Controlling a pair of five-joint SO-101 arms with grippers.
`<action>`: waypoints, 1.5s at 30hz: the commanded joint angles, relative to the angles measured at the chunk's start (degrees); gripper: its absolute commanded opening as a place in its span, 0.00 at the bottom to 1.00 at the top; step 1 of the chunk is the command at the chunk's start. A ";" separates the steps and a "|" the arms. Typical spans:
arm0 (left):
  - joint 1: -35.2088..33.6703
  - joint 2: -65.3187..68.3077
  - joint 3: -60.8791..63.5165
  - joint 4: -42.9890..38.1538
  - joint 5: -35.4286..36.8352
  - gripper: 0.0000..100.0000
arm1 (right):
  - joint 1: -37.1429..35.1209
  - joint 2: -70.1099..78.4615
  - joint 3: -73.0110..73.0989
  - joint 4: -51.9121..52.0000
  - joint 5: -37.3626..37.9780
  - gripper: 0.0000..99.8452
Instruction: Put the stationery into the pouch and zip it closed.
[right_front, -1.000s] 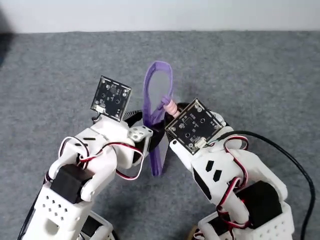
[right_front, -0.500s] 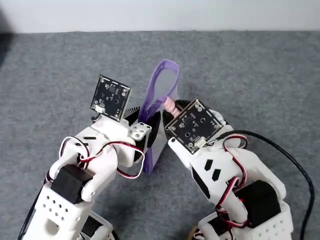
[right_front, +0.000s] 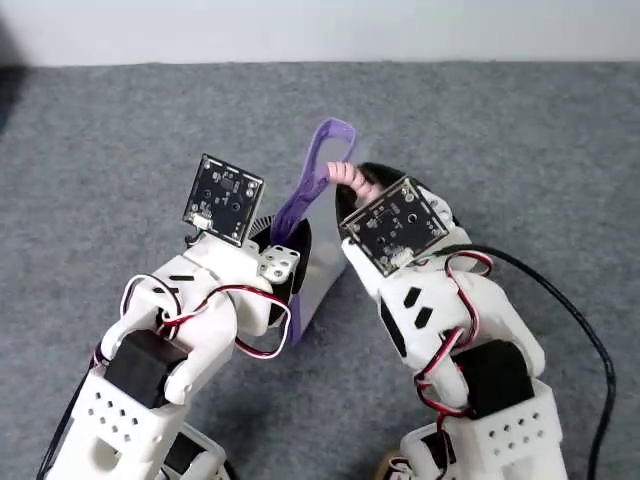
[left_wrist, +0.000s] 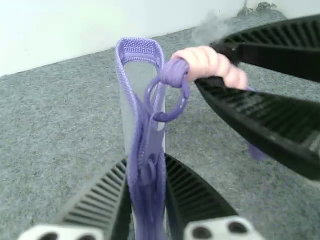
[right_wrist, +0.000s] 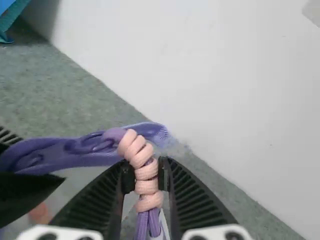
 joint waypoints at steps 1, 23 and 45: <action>0.18 0.00 0.40 3.69 0.35 0.01 | 4.53 -0.13 1.14 -6.64 -0.44 0.01; 0.18 -4.57 0.66 8.44 0.26 0.01 | 16.40 -0.04 11.96 -20.18 -0.70 0.01; 0.00 -8.00 0.40 16.18 0.26 0.01 | 32.04 8.57 14.59 -27.47 -2.37 0.01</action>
